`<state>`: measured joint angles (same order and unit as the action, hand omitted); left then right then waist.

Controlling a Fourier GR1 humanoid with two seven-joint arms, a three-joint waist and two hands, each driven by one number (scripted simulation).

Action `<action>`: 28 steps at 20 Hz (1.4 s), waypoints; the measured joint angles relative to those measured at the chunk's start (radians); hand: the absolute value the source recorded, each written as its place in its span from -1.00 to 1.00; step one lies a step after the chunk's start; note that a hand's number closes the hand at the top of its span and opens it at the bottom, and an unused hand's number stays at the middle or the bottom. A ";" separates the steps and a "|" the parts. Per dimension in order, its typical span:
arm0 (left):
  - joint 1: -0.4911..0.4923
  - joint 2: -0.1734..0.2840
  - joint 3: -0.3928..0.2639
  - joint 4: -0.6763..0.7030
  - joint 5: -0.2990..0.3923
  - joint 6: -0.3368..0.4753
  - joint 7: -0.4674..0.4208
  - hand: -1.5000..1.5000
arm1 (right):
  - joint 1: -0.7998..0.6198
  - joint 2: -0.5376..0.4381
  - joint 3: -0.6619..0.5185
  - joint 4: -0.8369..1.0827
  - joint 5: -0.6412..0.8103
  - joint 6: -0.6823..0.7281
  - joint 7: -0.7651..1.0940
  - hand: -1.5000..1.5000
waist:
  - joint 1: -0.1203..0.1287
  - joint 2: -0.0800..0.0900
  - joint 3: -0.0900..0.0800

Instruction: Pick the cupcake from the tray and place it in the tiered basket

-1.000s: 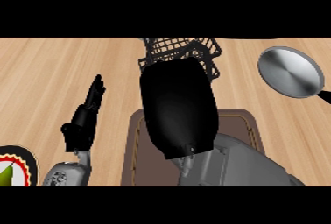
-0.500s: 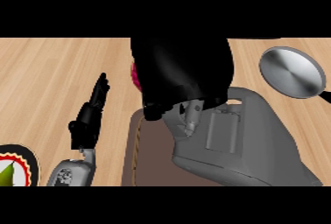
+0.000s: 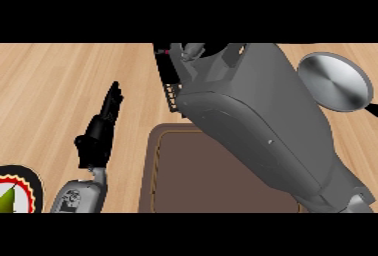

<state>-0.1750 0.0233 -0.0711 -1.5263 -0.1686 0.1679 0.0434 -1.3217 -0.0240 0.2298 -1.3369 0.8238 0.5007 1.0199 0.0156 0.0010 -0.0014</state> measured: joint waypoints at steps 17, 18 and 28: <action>0.022 -0.010 -0.018 -0.030 -0.014 0.003 0.005 0.00 | 0.020 -0.018 -0.182 0.380 0.086 -0.304 -0.171 -1.00 | 0.003 0.004 0.001; 0.029 -0.010 -0.017 -0.030 -0.014 0.005 0.001 0.00 | 0.027 -0.011 -0.198 0.381 0.074 -0.324 -0.177 -1.00 | 0.002 0.004 0.001; 0.041 0.006 -0.010 -0.062 -0.003 0.003 0.031 0.00 | 0.081 -0.031 -0.345 0.264 0.004 -0.526 -0.173 -1.00 | -0.014 -0.003 0.001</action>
<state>-0.1340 0.0292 -0.0809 -1.5885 -0.1715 0.1713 0.0742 -1.2409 -0.0547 -0.1151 -1.0725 0.8279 -0.0254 0.8466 0.0019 -0.0017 0.0000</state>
